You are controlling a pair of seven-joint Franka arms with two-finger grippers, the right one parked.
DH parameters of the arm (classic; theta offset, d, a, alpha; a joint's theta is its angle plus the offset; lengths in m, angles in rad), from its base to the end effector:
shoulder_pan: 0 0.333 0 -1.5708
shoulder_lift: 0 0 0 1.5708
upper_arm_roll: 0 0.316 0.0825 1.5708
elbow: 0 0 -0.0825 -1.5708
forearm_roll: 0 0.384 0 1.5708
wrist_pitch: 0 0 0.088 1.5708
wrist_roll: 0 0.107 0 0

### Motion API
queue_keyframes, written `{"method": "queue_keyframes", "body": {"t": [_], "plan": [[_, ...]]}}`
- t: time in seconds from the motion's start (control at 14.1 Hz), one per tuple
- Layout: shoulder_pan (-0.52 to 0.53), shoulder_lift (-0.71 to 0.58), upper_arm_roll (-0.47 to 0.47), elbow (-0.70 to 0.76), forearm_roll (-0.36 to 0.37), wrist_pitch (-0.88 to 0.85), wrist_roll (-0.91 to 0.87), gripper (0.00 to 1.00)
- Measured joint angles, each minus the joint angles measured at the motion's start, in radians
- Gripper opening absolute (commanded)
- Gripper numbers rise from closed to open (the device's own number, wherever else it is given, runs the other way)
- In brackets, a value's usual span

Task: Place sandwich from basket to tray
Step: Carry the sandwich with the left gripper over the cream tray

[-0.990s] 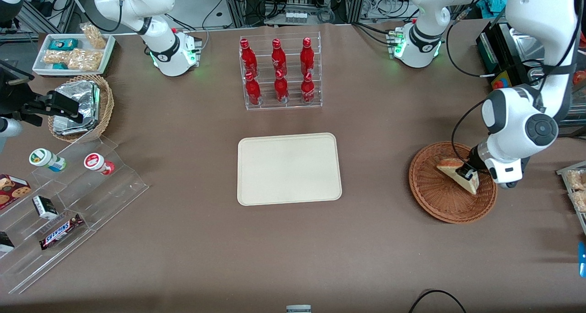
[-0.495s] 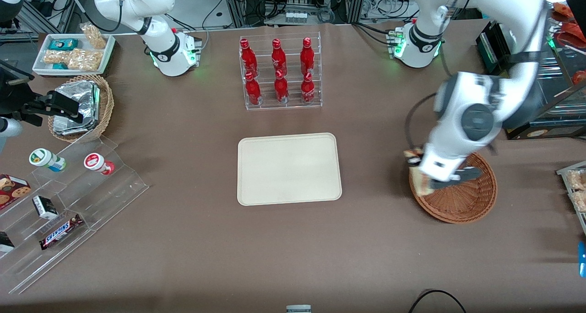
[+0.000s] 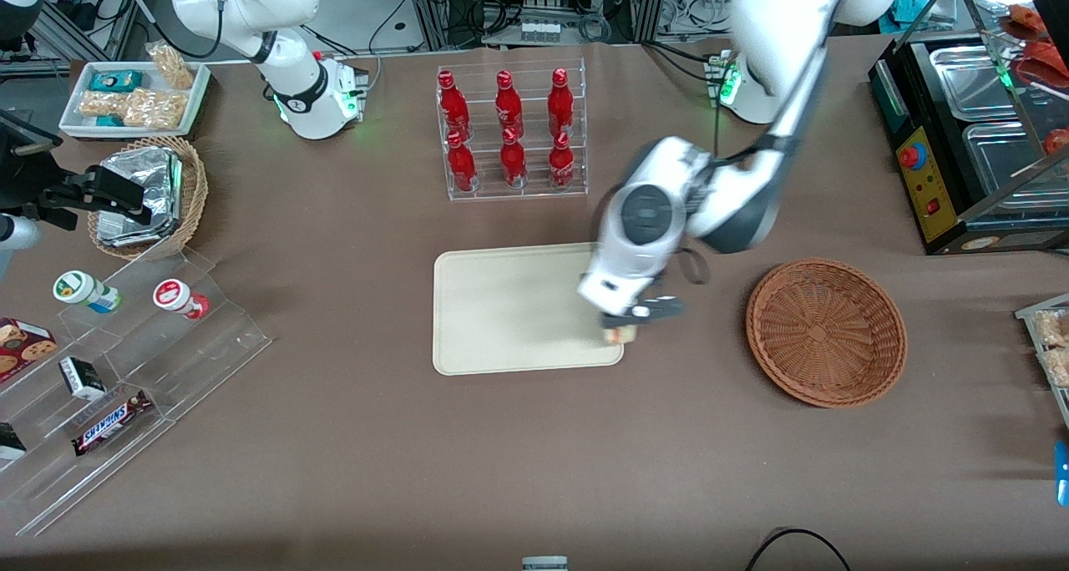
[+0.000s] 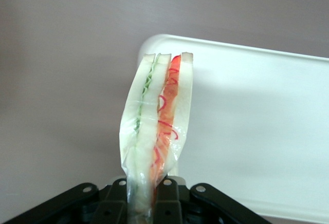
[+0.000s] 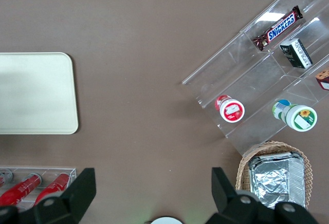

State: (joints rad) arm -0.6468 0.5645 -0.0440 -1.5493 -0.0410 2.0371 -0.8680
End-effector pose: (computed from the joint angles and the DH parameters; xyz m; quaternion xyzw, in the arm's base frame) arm 0.5329 -0.4379 0.3150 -0.9937 -0.1012 0.0481 0.0056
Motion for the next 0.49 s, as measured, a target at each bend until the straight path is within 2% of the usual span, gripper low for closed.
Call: {"method": "queue_keyframes", "body": {"t": [0.28,0.49], "plan": [[-0.119,0.155,0.001,0.141,0.000,0.061,-0.117,0.00],[-0.152,0.228,0.001,0.193,0.000,0.111,-0.129,0.08]]}}
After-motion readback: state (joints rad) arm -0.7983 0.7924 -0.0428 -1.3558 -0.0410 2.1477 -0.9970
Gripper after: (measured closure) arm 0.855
